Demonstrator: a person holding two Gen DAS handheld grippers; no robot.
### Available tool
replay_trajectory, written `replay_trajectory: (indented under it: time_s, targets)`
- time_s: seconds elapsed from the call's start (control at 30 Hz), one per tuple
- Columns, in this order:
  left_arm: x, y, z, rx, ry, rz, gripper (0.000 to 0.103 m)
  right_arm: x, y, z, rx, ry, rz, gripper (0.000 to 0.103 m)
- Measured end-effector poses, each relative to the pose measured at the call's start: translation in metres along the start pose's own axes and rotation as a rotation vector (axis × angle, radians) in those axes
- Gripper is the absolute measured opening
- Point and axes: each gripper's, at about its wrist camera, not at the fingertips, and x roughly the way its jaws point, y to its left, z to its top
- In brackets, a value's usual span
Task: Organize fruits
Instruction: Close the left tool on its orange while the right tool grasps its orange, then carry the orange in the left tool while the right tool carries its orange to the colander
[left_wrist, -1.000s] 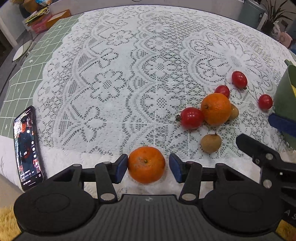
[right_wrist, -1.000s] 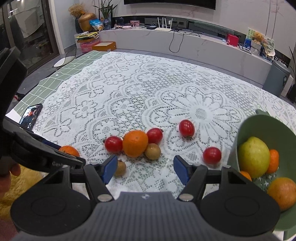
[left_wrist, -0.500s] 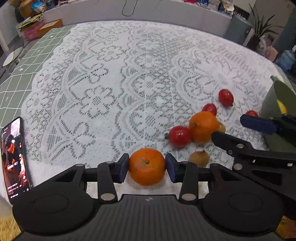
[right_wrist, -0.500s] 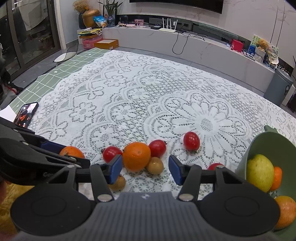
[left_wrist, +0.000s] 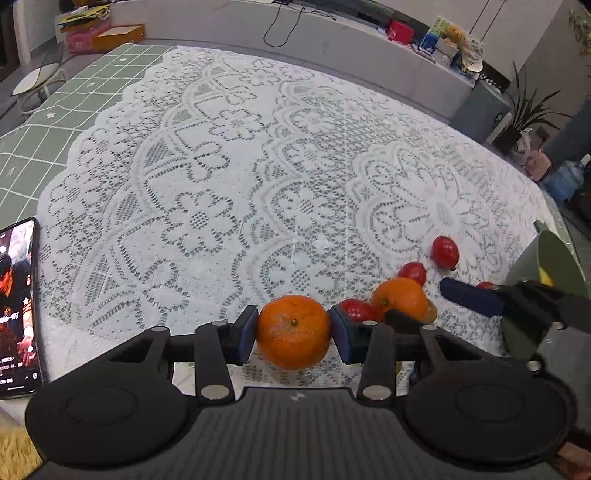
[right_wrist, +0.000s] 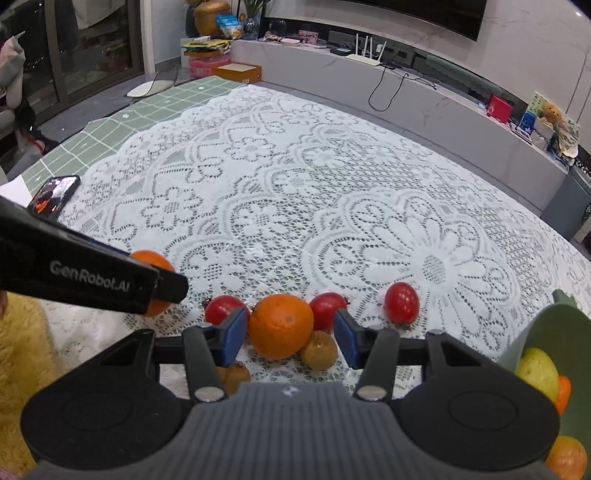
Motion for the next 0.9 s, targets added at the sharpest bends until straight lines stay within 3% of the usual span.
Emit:
replay_trajectory:
  time_s: [0.13, 0.27, 0.47, 0.9]
  targets:
    - [-0.001, -0.002, 0.002, -0.005, -0.006, -0.025, 0.048, 0.006, 0.002, 0.000, -0.007, 0.017, -0.009, 0.048]
    - [-0.002, -0.004, 0.004, 0.003, -0.012, -0.041, 0.048, 0.008, 0.004, 0.000, -0.003, 0.020, 0.007, 0.039]
    - [-0.005, -0.006, 0.004, 0.003, -0.010, -0.056, 0.048, 0.005, 0.006, 0.001, -0.006, 0.022, -0.002, 0.038]
    - [-0.035, -0.017, 0.006, 0.006, -0.070, -0.098, 0.048, -0.048, -0.011, 0.002, 0.042, -0.068, -0.030, 0.038]
